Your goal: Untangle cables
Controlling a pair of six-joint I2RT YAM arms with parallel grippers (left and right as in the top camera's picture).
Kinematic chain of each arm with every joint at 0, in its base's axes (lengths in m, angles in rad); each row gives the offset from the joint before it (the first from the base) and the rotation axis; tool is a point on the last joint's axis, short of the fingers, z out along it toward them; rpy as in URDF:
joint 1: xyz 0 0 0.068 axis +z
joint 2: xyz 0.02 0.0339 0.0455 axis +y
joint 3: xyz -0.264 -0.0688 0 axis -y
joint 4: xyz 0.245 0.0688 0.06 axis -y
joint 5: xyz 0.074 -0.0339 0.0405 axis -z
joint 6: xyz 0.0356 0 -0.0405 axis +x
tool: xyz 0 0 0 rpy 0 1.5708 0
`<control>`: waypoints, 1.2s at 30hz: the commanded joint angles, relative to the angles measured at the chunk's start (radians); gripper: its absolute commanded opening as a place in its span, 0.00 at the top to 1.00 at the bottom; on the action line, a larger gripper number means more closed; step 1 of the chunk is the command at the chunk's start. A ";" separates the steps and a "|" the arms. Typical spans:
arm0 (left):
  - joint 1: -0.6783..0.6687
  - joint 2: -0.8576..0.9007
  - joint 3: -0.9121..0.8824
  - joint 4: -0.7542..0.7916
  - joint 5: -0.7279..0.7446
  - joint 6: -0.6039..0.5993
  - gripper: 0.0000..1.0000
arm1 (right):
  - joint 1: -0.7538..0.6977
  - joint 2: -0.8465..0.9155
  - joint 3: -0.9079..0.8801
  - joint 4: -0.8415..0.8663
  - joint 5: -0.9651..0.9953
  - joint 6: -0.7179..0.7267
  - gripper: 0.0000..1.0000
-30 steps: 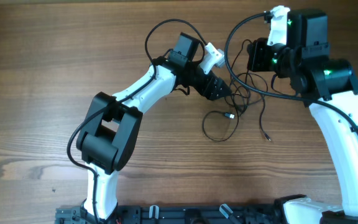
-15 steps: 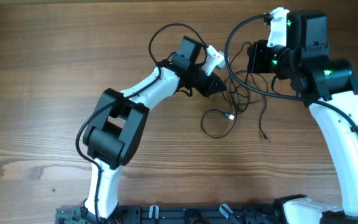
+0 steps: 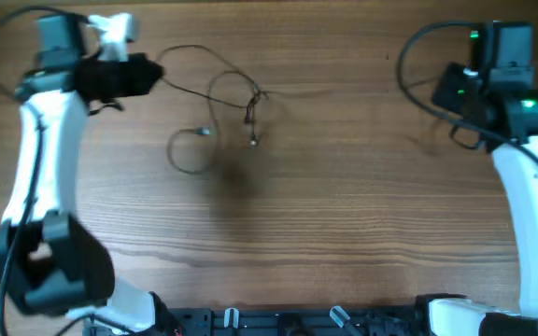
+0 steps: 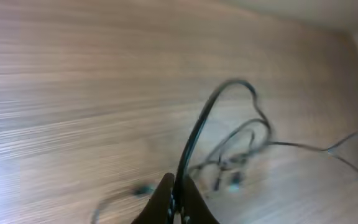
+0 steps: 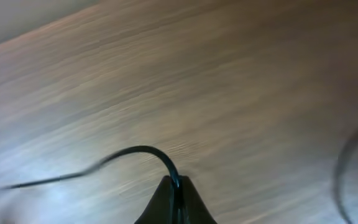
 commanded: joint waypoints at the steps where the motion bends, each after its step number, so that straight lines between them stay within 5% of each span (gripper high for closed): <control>1: 0.101 -0.074 0.001 -0.036 -0.024 0.021 0.96 | -0.121 0.002 0.005 -0.021 0.069 0.010 0.96; 17: 0.197 -0.082 0.001 -0.082 -0.064 0.042 0.94 | -0.360 0.004 0.005 -0.077 0.283 0.146 0.96; 27: 0.380 -0.082 0.001 -0.064 -0.047 0.031 0.91 | -0.539 0.038 0.005 -0.082 0.152 0.165 0.96; 32: 0.351 -0.082 0.001 -0.072 -0.023 0.032 0.86 | -0.449 0.047 0.005 -0.059 0.063 0.113 0.96; 36: 0.243 -0.082 0.001 -0.086 -0.022 0.031 0.74 | -0.209 0.047 0.005 -0.039 -0.016 0.036 0.96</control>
